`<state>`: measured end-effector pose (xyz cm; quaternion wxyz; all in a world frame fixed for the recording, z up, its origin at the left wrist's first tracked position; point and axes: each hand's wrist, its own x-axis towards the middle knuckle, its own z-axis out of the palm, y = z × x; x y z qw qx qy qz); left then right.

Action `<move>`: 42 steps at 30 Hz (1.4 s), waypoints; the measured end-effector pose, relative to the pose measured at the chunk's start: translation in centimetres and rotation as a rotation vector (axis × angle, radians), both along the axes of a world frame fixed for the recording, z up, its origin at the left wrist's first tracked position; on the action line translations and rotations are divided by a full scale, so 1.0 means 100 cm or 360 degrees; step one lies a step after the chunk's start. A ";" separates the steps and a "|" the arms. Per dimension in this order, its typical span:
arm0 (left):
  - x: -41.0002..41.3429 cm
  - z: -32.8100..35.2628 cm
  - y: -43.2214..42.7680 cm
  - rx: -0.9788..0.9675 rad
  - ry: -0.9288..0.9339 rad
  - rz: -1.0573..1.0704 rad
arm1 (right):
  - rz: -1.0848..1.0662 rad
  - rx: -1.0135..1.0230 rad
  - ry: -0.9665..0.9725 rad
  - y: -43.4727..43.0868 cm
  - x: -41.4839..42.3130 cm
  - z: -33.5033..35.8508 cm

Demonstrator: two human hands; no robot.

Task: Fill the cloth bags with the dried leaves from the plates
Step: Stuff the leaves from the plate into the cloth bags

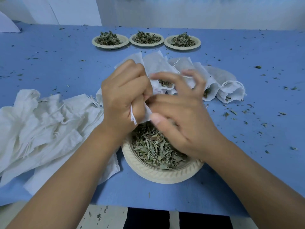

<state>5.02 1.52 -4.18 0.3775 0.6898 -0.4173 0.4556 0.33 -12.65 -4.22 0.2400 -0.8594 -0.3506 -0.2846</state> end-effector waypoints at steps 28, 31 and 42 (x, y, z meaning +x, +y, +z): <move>0.002 0.003 0.005 -0.0091 0.0183 0.0047 | 0.0307 -0.0273 0.0972 -0.012 0.007 0.004; 0.002 0.002 0.005 -0.0090 0.0186 0.0062 | 0.0248 0.0001 0.1096 -0.021 0.008 0.009; 0.001 0.002 0.002 0.0024 0.0234 -0.0057 | 0.0488 0.1285 0.0957 -0.025 0.004 0.023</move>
